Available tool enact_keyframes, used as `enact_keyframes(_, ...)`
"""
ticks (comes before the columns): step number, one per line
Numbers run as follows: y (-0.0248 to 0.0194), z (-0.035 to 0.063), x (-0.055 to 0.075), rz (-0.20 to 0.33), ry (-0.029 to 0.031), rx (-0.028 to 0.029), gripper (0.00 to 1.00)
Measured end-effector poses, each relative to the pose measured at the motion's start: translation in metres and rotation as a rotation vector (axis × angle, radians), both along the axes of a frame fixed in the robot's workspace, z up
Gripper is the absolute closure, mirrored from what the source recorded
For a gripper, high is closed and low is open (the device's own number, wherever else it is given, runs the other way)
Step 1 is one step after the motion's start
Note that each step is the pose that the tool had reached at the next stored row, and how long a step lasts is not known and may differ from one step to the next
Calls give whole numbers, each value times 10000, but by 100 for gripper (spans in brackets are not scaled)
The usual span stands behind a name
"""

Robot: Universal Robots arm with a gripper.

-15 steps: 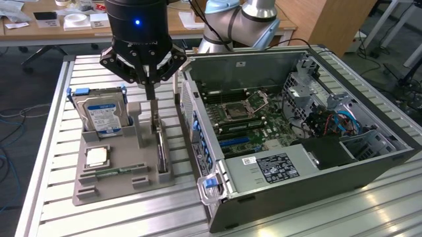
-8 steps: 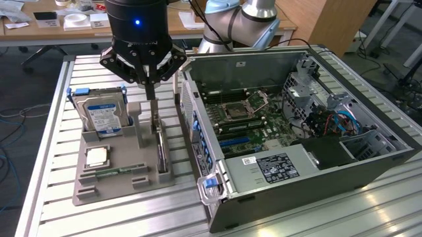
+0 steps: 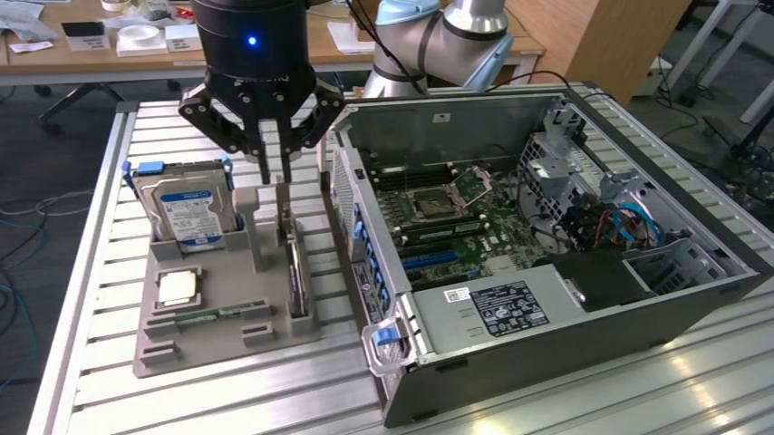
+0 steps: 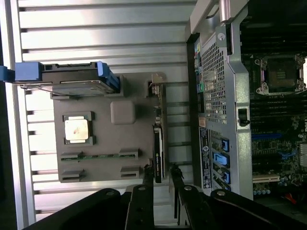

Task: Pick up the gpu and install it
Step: 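Pick up the gpu and move the gpu toward the slot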

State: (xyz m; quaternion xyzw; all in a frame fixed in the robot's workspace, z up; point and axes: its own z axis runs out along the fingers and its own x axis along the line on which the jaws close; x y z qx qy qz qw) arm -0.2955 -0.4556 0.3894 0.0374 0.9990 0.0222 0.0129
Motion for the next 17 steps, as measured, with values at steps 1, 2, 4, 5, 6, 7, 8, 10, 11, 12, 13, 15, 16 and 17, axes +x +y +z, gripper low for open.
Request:
enact_keyframes(1,0,0,0,0,0,0,77)
enact_keyframes(2,0,0,0,0,0,0,71)
enact_keyframes(4,0,0,0,0,0,0,59)
enact_keyframes(5,0,0,0,0,0,0,59)
enact_keyframes(6,0,0,0,0,0,0,59)
enact_keyframes(7,0,0,0,0,0,0,53)
enact_keyframes(8,0,0,0,0,-1,0,53)
enact_keyframes(10,0,0,0,0,0,1,53)
enact_keyframes(11,0,0,0,0,0,0,53)
enact_keyframes(12,0,0,0,0,0,0,53)
enact_keyframes(13,0,0,0,0,0,0,53)
enact_keyframes(15,0,-1,0,0,-1,1,53)
enact_keyframes(16,0,-8,0,0,-2,1,53)
enact_keyframes(17,0,-18,0,0,-2,2,53)
